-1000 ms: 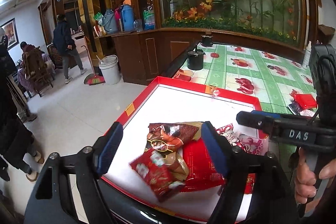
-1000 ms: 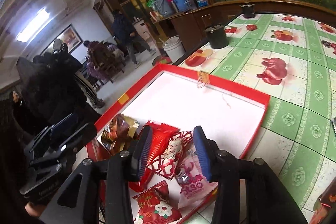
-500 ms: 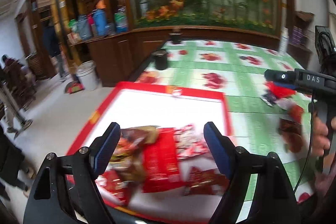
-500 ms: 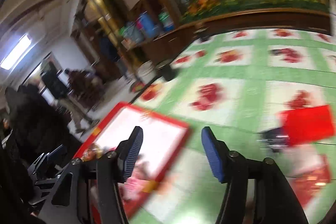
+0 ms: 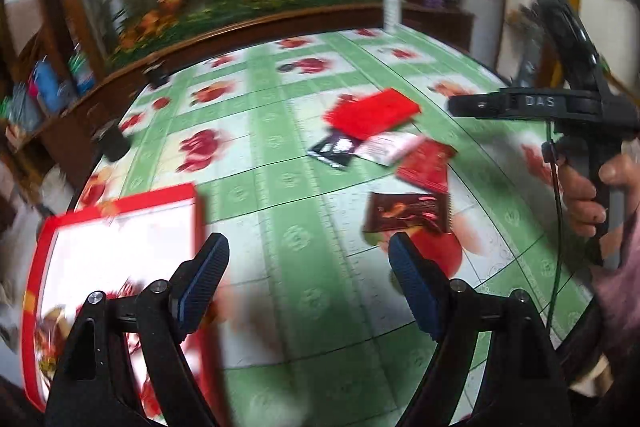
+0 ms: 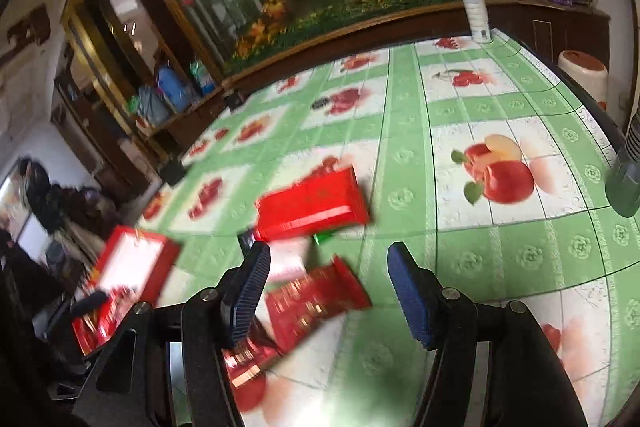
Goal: Organize snacks
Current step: 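Move both grippers back from the tray to the snack pile, then grasp the brown Manly chocolate packet with the left gripper while the right grasps a red candy pack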
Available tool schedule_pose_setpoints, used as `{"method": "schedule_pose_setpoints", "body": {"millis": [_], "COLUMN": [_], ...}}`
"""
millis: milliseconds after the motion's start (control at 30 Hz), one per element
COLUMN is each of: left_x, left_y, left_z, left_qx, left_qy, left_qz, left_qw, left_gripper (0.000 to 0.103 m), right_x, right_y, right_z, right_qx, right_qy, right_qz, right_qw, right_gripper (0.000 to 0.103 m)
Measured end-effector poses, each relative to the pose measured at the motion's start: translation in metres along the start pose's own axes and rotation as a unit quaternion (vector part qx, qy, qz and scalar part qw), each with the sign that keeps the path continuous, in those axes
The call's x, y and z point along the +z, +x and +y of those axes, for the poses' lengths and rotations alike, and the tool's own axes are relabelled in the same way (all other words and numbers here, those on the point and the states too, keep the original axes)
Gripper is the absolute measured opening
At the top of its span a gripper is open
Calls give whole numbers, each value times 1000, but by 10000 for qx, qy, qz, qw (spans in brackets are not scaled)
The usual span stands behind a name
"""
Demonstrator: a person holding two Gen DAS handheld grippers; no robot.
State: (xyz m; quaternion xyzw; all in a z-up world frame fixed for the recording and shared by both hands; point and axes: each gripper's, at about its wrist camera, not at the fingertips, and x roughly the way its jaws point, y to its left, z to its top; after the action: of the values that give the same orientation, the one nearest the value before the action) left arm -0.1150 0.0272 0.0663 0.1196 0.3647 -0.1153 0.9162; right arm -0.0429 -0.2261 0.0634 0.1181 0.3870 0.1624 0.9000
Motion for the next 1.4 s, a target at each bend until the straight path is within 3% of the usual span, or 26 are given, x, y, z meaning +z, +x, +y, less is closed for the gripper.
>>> {"method": "schedule_pose_setpoints", "body": {"millis": [300, 567, 700, 867, 967, 1033, 1167, 1400], "left_x": [-5, -16, -17, -16, -11, -5, 1, 3], "left_y": [14, 20, 17, 17, 17, 16, 18, 19], "left_z": [6, 15, 14, 9, 3, -5, -11, -5], "left_qx": [-79, -149, -153, -217, -312, -329, -207, -367], "left_qy": [-159, -426, -415, -366, -292, -92, 128, -81], "left_qz": [160, 340, 350, 379, 345, 240, 133, 247], "left_qw": [9997, 9984, 9984, 9984, 9985, 9991, 9996, 9990], "left_gripper": [82, 82, 82, 82, 82, 82, 82, 82], "right_x": [-19, -31, -19, -6, -1, 1, -3, -2], "right_y": [45, 54, 37, 10, 15, 22, 33, 52], "right_z": [26, 45, 19, -1, -14, -19, -21, -1], "right_qx": [-434, -1075, -1503, -1433, -1166, -1053, -1000, -1424], "right_qy": [-694, -1624, -1379, -994, -505, -235, 123, 160], "right_qz": [871, 703, 572, 188, 439, 627, 861, 885], "right_qw": [9928, 9783, 9773, 9845, 9909, 9922, 9912, 9857], "right_gripper": [64, 69, 72, 85, 84, 82, 66, 63]}}
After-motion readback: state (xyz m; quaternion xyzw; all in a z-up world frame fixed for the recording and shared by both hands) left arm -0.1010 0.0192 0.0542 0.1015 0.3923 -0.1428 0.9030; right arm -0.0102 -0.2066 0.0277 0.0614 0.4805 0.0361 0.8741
